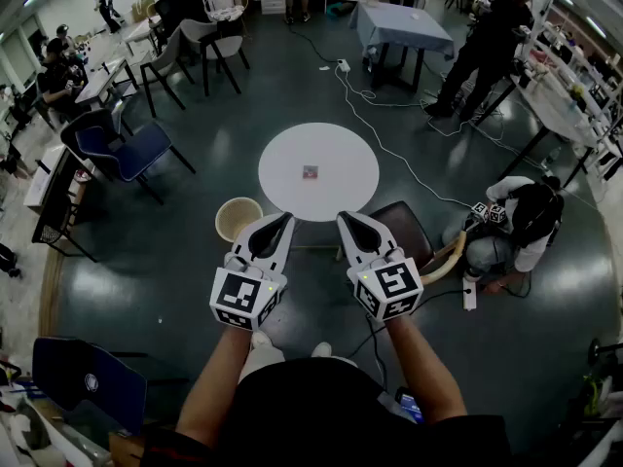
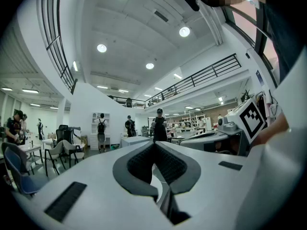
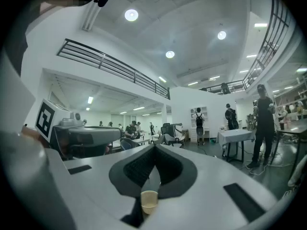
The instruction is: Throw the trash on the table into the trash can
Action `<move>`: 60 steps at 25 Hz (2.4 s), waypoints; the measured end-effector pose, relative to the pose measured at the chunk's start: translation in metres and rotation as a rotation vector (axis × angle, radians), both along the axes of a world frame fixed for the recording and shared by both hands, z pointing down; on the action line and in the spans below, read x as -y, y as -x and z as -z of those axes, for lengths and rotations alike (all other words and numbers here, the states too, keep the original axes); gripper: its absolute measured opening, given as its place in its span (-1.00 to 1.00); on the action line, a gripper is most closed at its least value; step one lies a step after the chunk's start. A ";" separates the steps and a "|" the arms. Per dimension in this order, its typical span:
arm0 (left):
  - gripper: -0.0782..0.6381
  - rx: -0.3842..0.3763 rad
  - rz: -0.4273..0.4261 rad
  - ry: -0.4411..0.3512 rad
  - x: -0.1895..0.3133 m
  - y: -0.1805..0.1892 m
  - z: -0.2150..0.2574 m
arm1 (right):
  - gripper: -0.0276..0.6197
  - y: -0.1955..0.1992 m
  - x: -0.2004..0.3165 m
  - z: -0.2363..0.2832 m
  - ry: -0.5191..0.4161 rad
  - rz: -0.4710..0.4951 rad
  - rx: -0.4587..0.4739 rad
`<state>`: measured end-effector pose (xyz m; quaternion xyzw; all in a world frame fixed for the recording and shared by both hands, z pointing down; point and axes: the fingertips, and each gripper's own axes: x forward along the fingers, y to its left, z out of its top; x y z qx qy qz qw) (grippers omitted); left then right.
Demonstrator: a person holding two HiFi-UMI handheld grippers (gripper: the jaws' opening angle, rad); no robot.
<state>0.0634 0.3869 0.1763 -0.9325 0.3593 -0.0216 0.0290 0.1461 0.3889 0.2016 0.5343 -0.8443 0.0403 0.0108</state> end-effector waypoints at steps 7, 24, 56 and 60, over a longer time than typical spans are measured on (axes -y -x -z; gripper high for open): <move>-0.74 -0.008 0.001 0.015 -0.004 0.000 -0.002 | -0.86 0.003 -0.004 -0.001 0.006 0.004 -0.016; -0.74 0.010 0.027 0.034 0.010 -0.001 -0.010 | -0.86 0.000 0.018 -0.007 0.020 0.027 -0.007; -0.74 -0.034 -0.092 0.094 0.242 0.067 -0.021 | -0.86 0.064 0.231 -0.018 0.078 -0.095 -0.076; -0.74 -0.037 -0.114 0.098 0.263 0.081 -0.028 | -0.86 0.078 0.251 -0.023 0.080 -0.116 -0.083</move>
